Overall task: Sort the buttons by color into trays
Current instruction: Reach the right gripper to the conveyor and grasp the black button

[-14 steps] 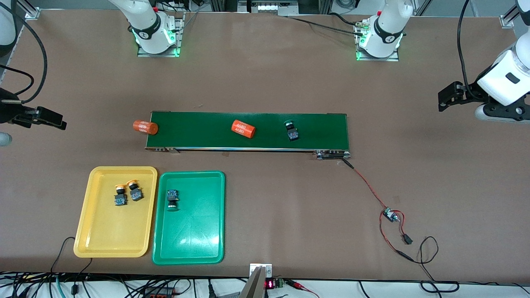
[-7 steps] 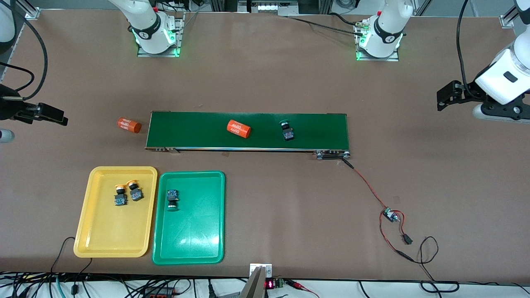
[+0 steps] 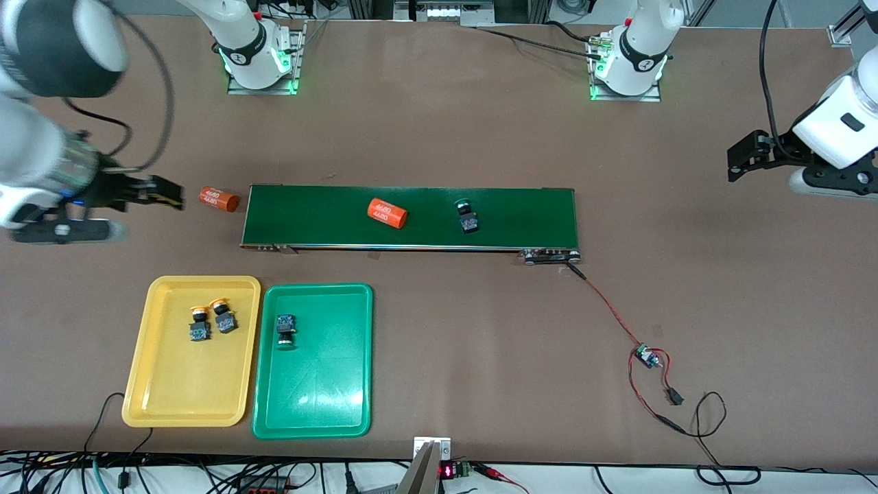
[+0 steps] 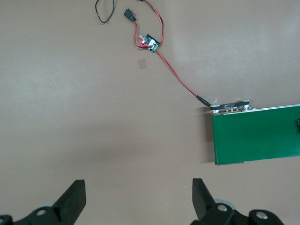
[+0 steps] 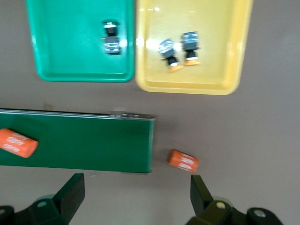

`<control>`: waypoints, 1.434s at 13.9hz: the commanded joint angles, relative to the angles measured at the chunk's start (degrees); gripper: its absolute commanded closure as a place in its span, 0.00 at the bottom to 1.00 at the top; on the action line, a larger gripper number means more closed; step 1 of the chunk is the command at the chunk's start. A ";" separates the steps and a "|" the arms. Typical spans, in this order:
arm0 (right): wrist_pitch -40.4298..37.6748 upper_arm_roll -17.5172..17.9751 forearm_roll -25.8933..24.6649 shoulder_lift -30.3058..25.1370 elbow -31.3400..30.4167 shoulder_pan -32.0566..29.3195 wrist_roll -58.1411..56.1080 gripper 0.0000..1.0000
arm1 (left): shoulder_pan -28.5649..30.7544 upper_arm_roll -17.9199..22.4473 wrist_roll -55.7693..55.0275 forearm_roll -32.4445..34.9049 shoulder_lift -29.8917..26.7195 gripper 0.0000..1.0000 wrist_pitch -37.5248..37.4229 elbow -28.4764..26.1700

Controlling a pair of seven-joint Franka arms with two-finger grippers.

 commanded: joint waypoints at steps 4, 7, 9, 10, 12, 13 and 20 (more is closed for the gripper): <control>2.84 -0.40 1.62 4.54 -0.12 12.37 8.70 0.00 | 0.16 -0.42 1.56 0.25 0.01 0.00 1.24 0.05; 5.30 -0.40 1.72 7.26 -0.12 19.22 14.96 0.00 | 1.03 0.28 1.56 0.34 0.28 0.00 1.52 -0.13; 8.54 -0.40 2.59 9.81 0.23 22.67 20.21 0.00 | 1.13 0.28 1.47 0.34 0.37 0.00 1.60 0.05; 11.00 -0.40 3.90 11.30 0.24 24.07 23.47 0.00 | 1.21 0.20 1.47 0.34 0.37 0.00 1.60 0.05; 14.52 -0.40 4.44 14.02 0.32 26.71 25.95 0.00 | 1.13 0.11 1.47 0.34 0.54 0.00 1.69 0.05; 16.54 -0.40 4.70 15.43 0.50 27.51 25.79 0.00 | 1.04 0.02 1.47 0.34 0.80 0.00 1.69 0.05; 25.78 2.05 7.08 22.38 1.20 32.61 21.83 0.00 | 0.95 -0.42 1.47 0.60 0.81 0.00 1.69 0.05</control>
